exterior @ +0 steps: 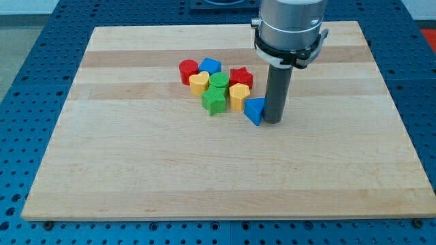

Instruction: Move the blue triangle into the yellow hexagon

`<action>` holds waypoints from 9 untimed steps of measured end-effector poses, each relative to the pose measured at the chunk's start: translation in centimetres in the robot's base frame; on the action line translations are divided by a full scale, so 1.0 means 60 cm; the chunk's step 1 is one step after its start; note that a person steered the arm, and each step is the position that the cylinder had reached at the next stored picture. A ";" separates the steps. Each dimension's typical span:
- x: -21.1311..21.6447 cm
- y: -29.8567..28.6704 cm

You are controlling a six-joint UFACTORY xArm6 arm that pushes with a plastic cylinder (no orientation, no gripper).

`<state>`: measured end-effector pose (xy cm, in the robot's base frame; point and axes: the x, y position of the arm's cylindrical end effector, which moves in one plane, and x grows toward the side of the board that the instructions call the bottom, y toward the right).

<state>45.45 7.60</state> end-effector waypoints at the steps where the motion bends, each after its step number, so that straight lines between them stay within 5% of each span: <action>1: -0.024 -0.003; 9: -0.105 0.017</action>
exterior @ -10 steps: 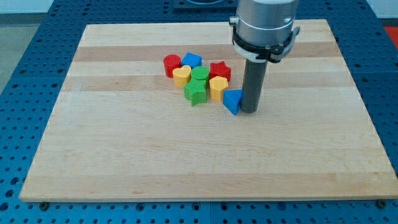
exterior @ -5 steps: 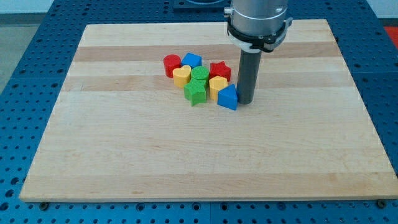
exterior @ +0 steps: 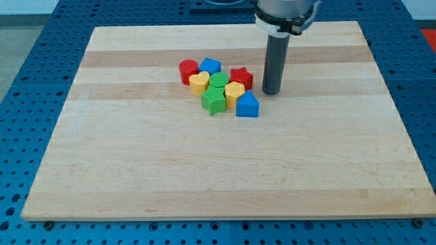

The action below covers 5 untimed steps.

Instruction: Move the blue triangle into the yellow hexagon

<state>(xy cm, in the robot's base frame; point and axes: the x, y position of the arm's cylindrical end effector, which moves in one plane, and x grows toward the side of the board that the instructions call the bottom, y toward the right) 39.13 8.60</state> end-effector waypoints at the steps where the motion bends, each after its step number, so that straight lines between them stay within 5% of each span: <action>1: 0.019 0.036; 2: 0.120 -0.009; 5: 0.135 -0.030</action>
